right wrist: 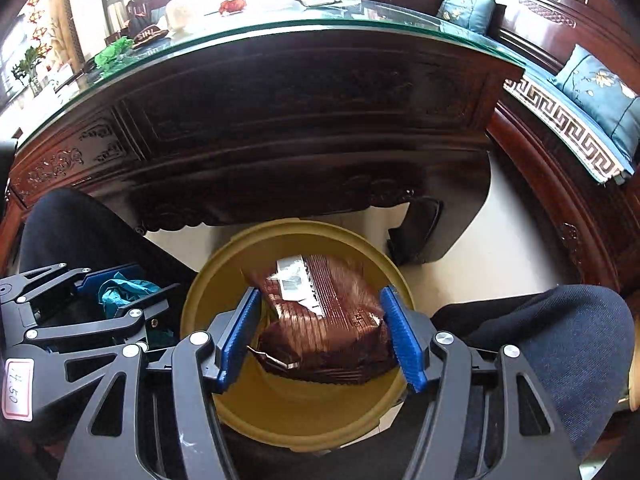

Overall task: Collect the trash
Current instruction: 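Lower both items into the yellow bin and open both tools, then grasp the green paper with the left tool while the right tool grasps the white bottle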

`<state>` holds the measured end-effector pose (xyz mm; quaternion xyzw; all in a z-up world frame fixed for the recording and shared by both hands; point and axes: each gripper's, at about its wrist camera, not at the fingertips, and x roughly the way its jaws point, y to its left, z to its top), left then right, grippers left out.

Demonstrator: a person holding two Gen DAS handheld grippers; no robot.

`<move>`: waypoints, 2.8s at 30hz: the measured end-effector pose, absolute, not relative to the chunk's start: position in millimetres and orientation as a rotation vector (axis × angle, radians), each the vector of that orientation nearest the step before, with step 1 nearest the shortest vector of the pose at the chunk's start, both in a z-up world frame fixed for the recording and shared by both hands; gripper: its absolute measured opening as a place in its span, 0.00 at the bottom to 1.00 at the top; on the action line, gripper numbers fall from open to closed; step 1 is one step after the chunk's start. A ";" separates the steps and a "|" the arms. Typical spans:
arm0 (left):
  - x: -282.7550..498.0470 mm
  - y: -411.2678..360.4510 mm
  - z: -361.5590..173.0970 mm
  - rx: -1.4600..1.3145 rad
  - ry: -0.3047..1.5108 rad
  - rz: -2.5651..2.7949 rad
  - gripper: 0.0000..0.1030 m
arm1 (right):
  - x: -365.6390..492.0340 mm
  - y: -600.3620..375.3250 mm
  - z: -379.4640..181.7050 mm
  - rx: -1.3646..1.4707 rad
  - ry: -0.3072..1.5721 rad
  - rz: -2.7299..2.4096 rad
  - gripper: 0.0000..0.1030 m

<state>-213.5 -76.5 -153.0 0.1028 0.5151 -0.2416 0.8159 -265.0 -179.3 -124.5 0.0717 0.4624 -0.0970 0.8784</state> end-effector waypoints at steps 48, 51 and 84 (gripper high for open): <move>-185.7 -94.2 -116.9 0.266 0.969 -0.465 0.67 | -230.6 -204.7 -81.7 0.178 0.834 -0.195 0.63; -167.7 -82.2 -92.7 0.228 0.909 -0.410 0.67 | -211.6 -199.2 -59.4 0.157 0.790 -0.176 0.63; 74.9 48.2 -27.7 -0.017 0.825 -0.066 0.67 | 16.0 -93.0 6.9 0.084 0.707 0.085 0.67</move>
